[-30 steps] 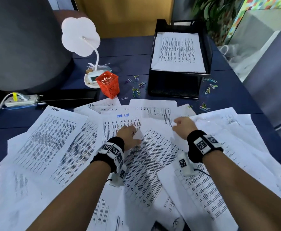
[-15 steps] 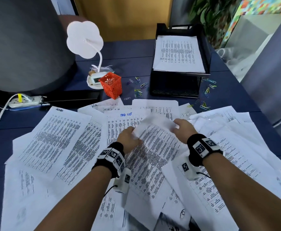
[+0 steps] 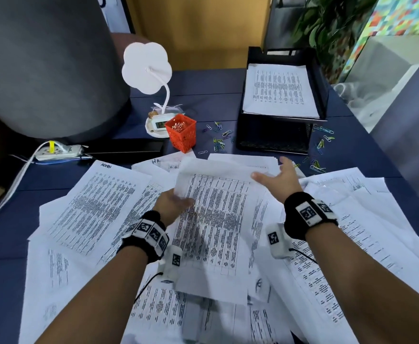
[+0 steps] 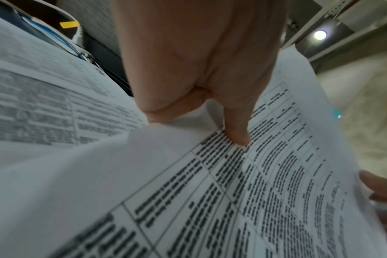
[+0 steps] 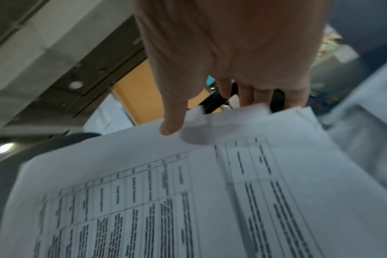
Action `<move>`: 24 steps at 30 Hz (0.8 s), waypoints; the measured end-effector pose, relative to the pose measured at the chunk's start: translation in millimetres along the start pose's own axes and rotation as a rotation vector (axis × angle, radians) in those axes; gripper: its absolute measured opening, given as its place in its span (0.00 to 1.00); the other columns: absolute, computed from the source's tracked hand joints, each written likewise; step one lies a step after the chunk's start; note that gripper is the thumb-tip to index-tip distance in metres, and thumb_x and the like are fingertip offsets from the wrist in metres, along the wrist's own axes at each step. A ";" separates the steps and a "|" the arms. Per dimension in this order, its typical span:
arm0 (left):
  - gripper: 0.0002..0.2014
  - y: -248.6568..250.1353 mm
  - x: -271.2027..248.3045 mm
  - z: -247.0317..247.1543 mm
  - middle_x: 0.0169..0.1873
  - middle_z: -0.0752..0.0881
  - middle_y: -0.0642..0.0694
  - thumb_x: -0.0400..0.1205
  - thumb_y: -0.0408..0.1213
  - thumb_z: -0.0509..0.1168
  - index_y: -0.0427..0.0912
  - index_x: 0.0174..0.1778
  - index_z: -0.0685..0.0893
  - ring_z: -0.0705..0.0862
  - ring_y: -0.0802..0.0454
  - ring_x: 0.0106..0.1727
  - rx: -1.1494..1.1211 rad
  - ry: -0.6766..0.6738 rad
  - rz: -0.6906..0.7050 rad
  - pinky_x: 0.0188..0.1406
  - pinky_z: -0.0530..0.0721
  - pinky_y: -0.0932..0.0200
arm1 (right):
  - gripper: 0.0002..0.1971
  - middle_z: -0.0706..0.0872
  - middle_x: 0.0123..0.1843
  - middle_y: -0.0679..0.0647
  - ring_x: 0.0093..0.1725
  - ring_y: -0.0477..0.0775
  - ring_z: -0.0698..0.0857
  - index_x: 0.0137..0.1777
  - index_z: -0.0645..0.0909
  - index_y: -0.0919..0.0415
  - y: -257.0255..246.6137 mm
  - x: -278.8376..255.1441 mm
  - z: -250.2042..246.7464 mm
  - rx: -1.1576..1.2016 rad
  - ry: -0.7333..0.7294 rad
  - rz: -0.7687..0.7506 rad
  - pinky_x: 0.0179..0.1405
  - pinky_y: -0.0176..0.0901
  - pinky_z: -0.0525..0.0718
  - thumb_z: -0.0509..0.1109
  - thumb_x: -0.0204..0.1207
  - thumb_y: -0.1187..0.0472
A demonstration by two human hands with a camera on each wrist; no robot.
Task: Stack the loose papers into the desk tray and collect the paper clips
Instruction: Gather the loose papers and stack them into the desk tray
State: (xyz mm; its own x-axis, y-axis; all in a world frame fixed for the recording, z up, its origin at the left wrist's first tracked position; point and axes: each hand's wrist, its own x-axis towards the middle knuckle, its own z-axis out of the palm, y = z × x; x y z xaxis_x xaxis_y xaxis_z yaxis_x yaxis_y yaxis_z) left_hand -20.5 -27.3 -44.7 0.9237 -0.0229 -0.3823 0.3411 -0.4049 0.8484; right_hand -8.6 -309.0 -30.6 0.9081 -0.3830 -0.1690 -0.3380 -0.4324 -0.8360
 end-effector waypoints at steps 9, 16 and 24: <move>0.13 -6.9 13.5 -12.8 0.47 0.82 0.39 0.76 0.42 0.73 0.39 0.48 0.79 0.80 0.46 0.46 -0.012 0.003 -0.057 0.36 0.75 0.61 | 0.26 0.81 0.56 0.62 0.52 0.61 0.82 0.75 0.66 0.60 31.3 -7.9 5.1 -0.160 -0.105 0.173 0.46 0.43 0.78 0.66 0.76 0.67; 0.09 -3.5 20.2 -8.8 0.43 0.82 0.42 0.78 0.39 0.71 0.40 0.48 0.79 0.79 0.47 0.44 0.092 -0.034 -0.051 0.34 0.74 0.61 | 0.15 0.82 0.41 0.48 0.51 0.59 0.83 0.55 0.76 0.50 28.7 -0.2 -4.2 -0.278 -0.010 0.092 0.60 0.59 0.80 0.58 0.77 0.70; 0.16 -13.1 30.8 -6.7 0.47 0.84 0.38 0.78 0.39 0.71 0.35 0.57 0.81 0.81 0.45 0.46 0.114 0.004 -0.065 0.36 0.78 0.60 | 0.26 0.81 0.56 0.52 0.67 0.59 0.74 0.62 0.72 0.51 37.4 -3.1 -0.7 -0.811 -0.327 0.199 0.68 0.59 0.71 0.76 0.67 0.49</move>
State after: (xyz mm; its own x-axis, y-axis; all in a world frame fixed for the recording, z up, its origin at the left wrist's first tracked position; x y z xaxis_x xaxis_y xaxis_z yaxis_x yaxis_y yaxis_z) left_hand 4.6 -16.6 -65.1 0.9012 0.0102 -0.4333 0.3782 -0.5068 0.7747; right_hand -24.2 -324.6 -61.0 0.7971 -0.3150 -0.5152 -0.4554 -0.8739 -0.1702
